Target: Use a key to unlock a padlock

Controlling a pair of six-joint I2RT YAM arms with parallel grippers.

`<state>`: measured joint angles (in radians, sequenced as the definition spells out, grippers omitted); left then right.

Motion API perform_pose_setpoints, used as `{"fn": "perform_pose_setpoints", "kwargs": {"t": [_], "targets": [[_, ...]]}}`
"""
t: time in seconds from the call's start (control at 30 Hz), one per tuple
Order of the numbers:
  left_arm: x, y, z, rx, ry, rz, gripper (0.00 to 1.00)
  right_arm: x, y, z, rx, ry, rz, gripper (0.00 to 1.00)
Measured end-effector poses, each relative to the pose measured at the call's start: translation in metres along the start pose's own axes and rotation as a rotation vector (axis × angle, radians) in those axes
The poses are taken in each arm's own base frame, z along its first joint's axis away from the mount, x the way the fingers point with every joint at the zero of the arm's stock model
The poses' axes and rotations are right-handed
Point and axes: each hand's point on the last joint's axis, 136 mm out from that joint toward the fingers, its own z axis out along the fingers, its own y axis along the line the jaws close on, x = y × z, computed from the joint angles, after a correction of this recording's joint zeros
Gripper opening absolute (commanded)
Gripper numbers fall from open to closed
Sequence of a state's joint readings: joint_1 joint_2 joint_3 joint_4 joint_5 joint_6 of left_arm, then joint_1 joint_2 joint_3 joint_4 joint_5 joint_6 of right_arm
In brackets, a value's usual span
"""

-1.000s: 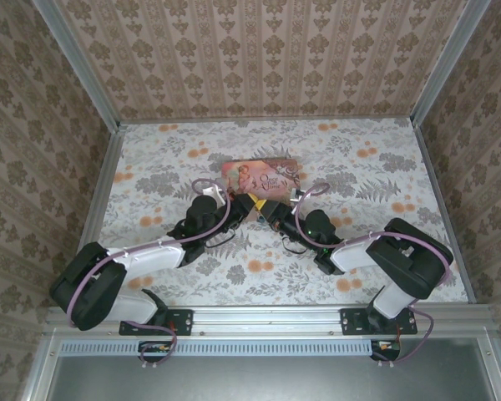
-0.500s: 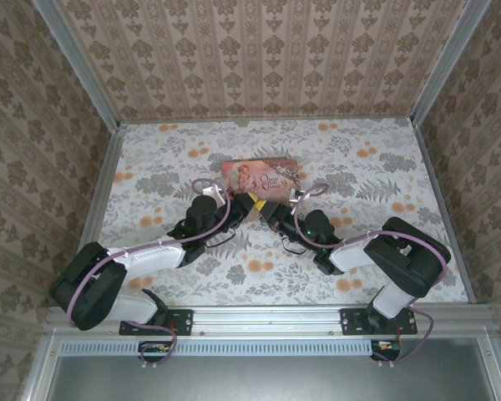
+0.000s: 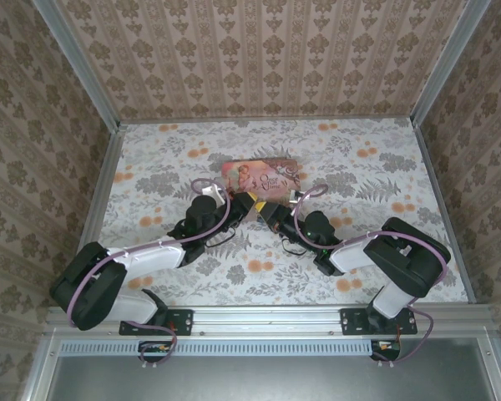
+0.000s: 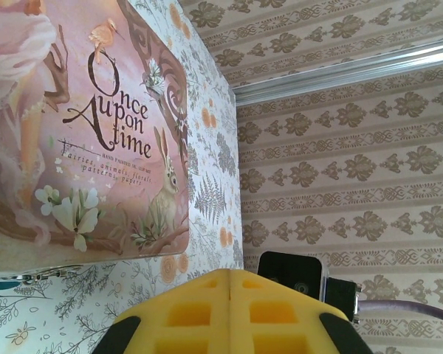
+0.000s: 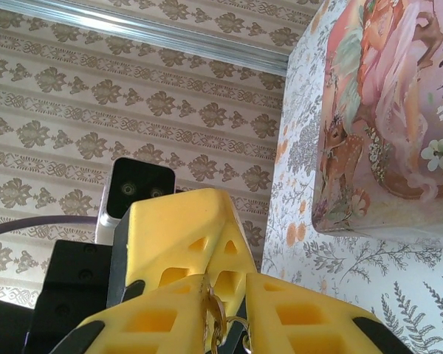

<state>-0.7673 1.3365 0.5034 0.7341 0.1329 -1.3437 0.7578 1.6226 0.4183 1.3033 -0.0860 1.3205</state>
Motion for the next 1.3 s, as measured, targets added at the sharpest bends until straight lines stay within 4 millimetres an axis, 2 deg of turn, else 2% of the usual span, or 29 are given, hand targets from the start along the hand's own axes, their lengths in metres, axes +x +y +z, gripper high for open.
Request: {"fn": "perform_pose_setpoints", "kwargs": {"t": [0.13,0.27,0.63,0.73,0.87,0.97,1.13,1.3], "targets": [[0.001,0.003,0.001,-0.007,0.002,-0.001,0.0,0.0,0.0,0.0,0.0,0.0,0.0,0.15],[-0.001,0.003,0.001,-0.01,-0.004,-0.001,0.0,0.0,0.001,0.0,-0.002,-0.001,0.002,0.01],[0.002,0.005,0.001,-0.01,0.001,-0.001,0.0,0.0,-0.001,-0.004,0.002,-0.003,0.012,0.0],[0.003,0.003,0.001,-0.005,0.006,0.0,0.15,-0.002,0.0,-0.006,0.0,-0.005,0.012,0.0],[0.002,0.006,-0.008,-0.011,-0.004,-0.008,0.49,-0.005,-0.002,-0.01,0.006,-0.012,0.013,0.0],[-0.002,0.008,-0.021,-0.027,-0.023,-0.003,0.66,-0.007,-0.009,-0.014,0.022,-0.012,0.017,0.0],[-0.015,0.001,-0.041,-0.042,-0.06,0.025,0.81,-0.007,-0.014,-0.019,0.037,0.001,0.02,0.0],[-0.019,0.001,-0.063,-0.119,-0.057,0.112,0.95,-0.009,-0.013,-0.026,0.052,0.02,0.018,0.0]]}}
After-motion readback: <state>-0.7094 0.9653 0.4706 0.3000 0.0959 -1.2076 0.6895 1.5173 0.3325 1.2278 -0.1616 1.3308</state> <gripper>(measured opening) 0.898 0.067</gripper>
